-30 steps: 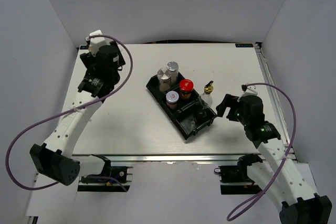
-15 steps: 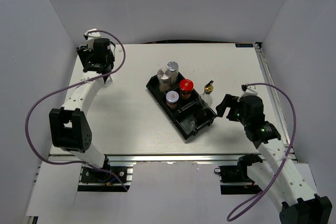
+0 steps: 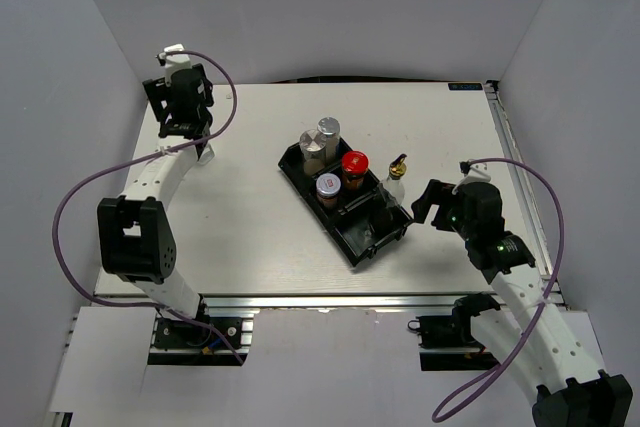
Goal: Organize the condiment bottles
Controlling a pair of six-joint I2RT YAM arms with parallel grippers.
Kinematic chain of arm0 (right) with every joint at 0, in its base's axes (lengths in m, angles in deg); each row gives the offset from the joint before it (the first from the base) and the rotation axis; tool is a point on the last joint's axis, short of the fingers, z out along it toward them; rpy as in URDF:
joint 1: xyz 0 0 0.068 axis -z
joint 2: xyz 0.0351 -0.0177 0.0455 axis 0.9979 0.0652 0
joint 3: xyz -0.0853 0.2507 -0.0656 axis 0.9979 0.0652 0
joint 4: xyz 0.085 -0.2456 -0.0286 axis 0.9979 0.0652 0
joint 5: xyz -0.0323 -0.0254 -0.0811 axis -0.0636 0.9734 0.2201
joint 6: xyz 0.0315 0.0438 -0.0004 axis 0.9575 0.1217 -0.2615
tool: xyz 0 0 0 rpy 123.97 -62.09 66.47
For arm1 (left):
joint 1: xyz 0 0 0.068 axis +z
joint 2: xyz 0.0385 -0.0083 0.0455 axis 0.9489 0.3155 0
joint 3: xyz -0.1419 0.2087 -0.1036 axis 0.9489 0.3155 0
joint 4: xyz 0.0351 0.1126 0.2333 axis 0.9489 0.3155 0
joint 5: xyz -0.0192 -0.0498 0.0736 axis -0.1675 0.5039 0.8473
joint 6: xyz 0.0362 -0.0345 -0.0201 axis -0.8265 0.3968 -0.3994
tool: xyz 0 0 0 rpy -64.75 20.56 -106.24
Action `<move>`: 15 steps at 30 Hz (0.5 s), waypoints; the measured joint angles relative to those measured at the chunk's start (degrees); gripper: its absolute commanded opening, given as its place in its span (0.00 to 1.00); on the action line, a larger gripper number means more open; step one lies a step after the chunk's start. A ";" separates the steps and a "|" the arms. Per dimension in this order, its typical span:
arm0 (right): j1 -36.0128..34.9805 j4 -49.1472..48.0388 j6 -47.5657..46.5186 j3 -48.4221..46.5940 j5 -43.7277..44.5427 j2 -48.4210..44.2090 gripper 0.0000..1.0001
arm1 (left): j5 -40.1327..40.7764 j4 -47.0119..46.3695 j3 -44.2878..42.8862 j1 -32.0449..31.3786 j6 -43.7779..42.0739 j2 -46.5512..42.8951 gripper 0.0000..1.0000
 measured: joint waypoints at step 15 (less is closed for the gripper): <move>0.00 0.00 -0.22 0.00 1.49 -0.48 0.89 | -1.95 -4.28 -0.96 1.64 -3.32 7.21 0.52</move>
